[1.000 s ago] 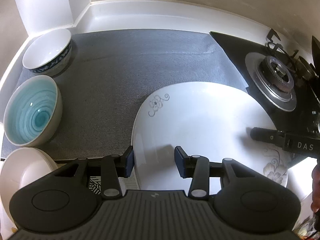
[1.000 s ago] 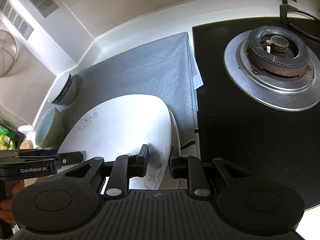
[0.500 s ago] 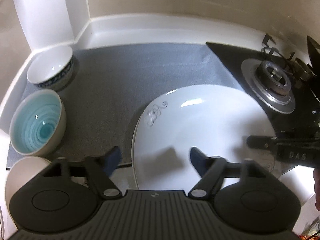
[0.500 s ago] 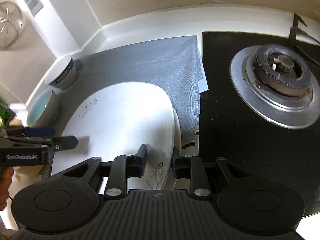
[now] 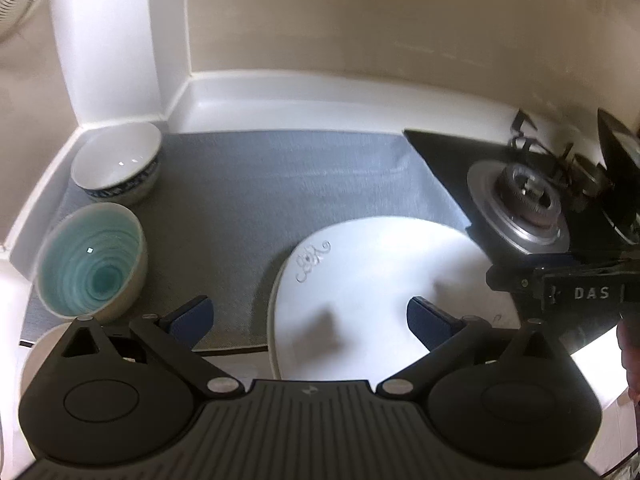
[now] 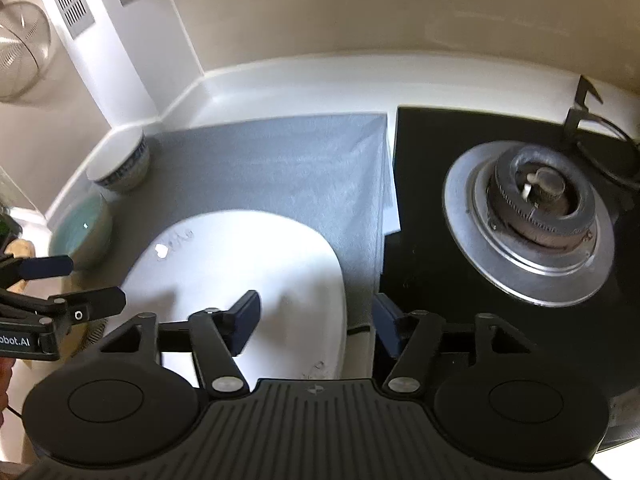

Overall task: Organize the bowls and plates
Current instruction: 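Move the right tool toward the stack of cream bowls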

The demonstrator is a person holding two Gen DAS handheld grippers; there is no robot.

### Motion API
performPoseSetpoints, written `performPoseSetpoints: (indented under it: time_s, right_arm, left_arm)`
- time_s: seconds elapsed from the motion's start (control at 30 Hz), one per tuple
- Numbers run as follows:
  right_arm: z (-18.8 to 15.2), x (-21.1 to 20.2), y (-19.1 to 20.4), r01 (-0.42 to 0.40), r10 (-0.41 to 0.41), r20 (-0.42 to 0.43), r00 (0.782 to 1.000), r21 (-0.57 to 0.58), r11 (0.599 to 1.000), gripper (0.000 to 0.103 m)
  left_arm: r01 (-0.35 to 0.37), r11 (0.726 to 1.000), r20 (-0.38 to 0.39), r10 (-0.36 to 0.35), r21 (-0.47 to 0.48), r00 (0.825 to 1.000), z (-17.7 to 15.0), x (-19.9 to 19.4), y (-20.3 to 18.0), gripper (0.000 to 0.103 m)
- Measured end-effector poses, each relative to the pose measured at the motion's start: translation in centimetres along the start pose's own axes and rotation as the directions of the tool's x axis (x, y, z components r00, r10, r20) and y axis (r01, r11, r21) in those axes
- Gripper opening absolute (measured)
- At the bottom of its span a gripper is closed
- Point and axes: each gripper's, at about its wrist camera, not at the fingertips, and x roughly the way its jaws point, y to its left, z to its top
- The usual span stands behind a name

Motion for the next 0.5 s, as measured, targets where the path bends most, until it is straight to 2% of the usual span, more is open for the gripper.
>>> performPoseSetpoints:
  time_s: [0.1,0.33,0.5]
  right_arm:
    - [0.1,-0.9,0.9,-0.043,0.042,0.024,0.999,0.006,0.999,0.083]
    - [-0.6,-0.8,5.8,-0.169,0.169,-0.044,0.985,0.002,0.986,0.087]
    - [-0.4,0.4,9.9,-0.203,0.196,-0.099,0.975,-0.061,0.977,0.087]
  left_arm:
    - [-0.009,1.0,0.022,0.009,-0.004,1.0,-0.2,-1.3,0.6,0.103]
    - [-0.059,0.996,0.03,0.061,-0.072,0.998,-1.7,-4.4,3.9,0.103]
    - [-0.105,0.982,0.051,0.114,-0.156,0.992,-3.6,-7.0,7.1,0.103]
